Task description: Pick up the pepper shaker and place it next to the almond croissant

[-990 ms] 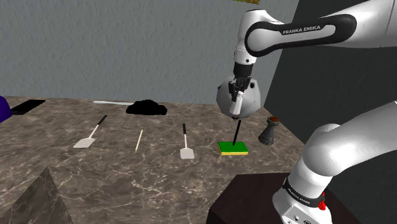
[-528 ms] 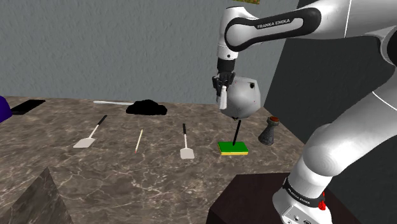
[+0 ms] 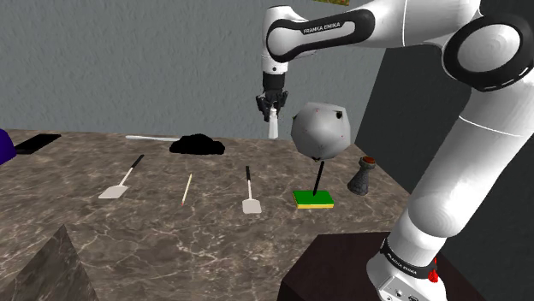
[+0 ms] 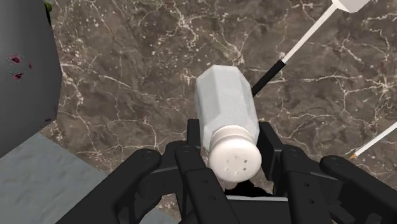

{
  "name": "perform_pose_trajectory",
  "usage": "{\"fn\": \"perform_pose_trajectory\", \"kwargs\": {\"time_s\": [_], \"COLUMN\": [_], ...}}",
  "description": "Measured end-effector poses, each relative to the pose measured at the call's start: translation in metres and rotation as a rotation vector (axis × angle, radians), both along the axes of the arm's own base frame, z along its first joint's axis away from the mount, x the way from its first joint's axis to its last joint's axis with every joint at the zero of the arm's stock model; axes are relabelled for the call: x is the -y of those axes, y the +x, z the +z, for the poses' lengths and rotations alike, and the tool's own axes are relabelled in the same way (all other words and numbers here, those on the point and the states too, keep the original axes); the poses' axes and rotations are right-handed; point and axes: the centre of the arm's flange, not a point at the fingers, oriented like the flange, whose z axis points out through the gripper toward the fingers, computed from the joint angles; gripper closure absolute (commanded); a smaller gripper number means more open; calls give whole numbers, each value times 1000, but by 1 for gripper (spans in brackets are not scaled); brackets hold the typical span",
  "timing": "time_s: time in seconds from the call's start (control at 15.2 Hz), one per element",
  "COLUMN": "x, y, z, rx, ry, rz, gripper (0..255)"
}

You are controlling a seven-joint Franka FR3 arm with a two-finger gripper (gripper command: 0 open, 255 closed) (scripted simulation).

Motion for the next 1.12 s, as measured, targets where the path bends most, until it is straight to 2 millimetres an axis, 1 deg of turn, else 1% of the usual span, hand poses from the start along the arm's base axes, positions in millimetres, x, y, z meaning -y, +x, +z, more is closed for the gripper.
{"fn": "perform_pose_trajectory", "kwargs": {"time_s": [0.26, 0.46, 0.66, 0.79, 0.86, 1.12], "x": [-9, -20, -28, -36, -37, -38], "y": [49, 92, 129, 157, 161, 166], "z": [1, -5, 0, -3, -3, -21], "rx": [0, 0, 0, 1, 0, 0], "ry": [0, 0, 0, 0, 0, 0], "rz": [1, 0, 1, 1, 0, -1], "gripper": [255, 255, 255, 255, 255, 255]}}
